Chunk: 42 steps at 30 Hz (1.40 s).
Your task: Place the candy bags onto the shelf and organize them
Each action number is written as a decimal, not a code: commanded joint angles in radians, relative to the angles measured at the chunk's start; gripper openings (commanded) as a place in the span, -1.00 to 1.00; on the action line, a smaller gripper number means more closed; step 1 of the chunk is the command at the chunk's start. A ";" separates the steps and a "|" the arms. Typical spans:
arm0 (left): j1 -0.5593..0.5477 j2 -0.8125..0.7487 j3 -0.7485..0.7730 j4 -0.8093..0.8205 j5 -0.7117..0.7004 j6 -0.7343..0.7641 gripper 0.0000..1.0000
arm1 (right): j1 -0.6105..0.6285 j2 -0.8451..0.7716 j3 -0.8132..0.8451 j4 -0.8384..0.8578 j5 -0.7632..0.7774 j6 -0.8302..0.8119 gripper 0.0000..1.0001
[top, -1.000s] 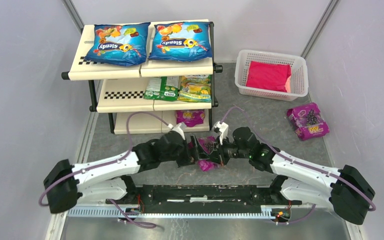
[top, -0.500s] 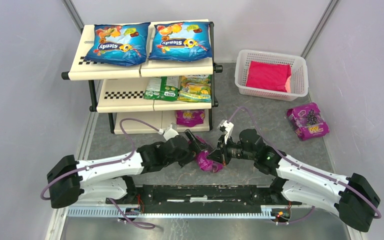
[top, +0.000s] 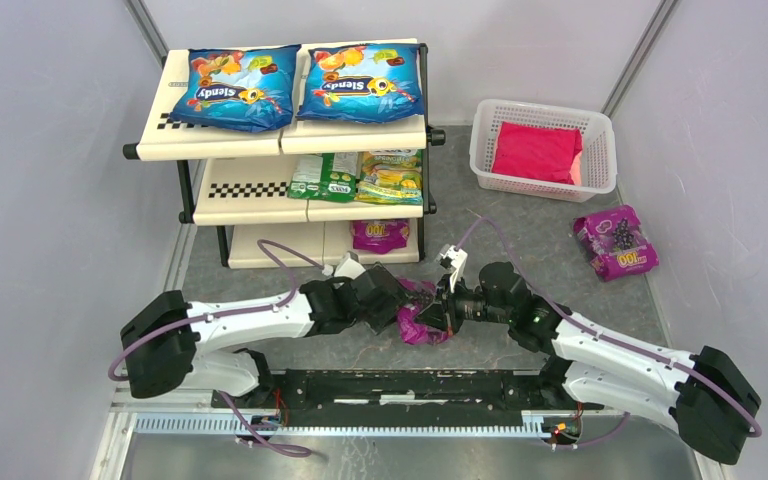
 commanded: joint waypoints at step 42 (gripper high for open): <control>0.820 -0.608 -0.222 0.137 0.370 0.330 -0.45 | -0.008 -0.149 0.198 -0.252 0.307 -0.223 0.48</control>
